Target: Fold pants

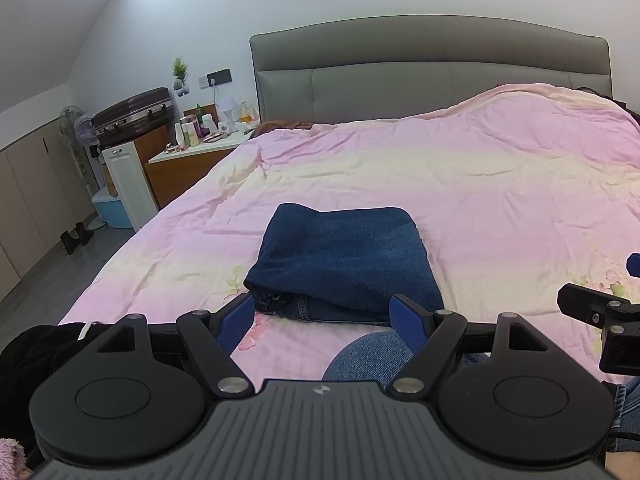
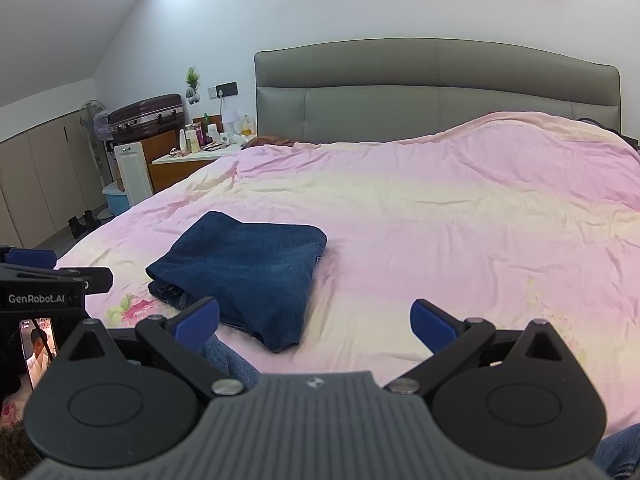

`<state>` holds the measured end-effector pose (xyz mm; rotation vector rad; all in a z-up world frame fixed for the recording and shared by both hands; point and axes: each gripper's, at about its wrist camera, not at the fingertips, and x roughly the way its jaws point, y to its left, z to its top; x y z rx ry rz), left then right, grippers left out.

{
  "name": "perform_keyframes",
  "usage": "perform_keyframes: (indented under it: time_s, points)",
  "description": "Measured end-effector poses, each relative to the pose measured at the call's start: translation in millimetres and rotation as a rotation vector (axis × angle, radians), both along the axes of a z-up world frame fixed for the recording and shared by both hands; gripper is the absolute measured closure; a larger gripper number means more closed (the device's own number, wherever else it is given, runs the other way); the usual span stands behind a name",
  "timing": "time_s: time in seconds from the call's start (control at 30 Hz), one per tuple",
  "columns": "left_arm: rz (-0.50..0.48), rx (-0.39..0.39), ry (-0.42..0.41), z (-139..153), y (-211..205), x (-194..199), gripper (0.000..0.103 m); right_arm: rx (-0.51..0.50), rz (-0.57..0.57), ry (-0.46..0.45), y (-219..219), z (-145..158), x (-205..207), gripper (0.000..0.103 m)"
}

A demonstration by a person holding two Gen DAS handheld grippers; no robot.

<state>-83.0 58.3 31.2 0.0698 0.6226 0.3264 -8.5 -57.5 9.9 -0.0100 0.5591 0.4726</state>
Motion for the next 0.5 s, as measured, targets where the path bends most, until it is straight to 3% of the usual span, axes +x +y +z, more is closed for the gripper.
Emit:
perform_keyframes:
  time_s: [0.5]
  points:
    - [-0.018, 0.013, -0.005, 4.1, 0.9, -0.3, 0.013, 0.000, -0.001, 0.018, -0.5, -1.9, 2.1, 0.005]
